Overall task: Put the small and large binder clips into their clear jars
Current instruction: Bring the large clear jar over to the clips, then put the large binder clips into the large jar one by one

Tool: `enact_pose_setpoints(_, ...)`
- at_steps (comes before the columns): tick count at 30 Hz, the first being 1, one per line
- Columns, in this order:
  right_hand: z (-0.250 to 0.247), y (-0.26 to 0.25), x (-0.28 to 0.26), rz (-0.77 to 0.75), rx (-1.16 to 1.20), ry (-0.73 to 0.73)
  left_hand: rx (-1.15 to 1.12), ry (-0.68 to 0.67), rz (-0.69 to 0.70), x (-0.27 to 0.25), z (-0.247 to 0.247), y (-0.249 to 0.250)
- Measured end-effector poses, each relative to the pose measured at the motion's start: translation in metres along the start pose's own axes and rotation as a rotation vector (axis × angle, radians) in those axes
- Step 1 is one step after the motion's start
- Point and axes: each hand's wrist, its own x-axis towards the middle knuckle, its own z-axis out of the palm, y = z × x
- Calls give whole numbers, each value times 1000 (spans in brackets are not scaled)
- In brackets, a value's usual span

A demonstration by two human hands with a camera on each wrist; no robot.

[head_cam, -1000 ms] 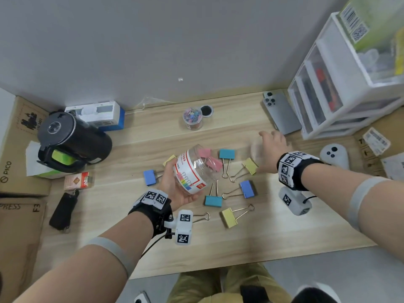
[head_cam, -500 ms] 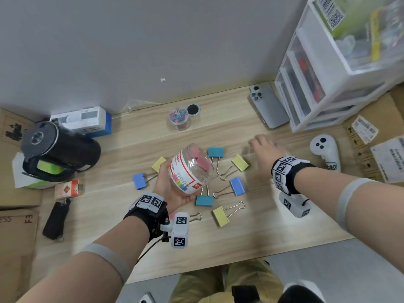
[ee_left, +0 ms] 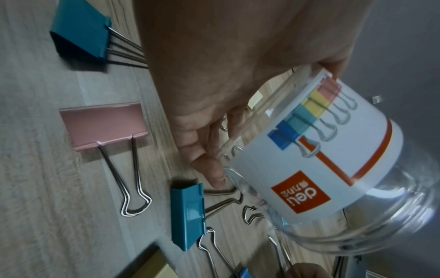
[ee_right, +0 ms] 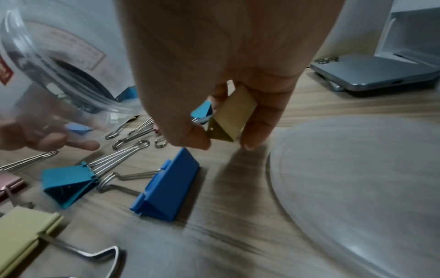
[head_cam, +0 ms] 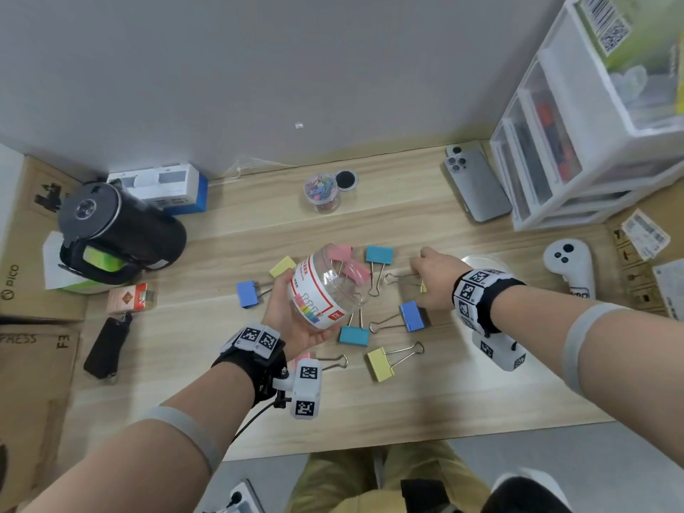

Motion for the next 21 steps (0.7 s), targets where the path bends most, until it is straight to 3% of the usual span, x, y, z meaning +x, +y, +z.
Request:
enact_pose_setpoints(4, 3, -2, -7, -106, 96, -118, -45, -12, 36, 2, 0, 0)
enact_pose_setpoints(9, 18, -9, -6, -141, -75, -215, -61, -19, 60, -1, 3, 4)
enact_pose_setpoints(14, 18, -7, -8, -83, -5, -90, -56, 47, 91, -3, 0, 6)
enact_pose_setpoints(21, -25, -1, -12, -36, 490, 186, -24, 151, 104, -3, -4, 15)
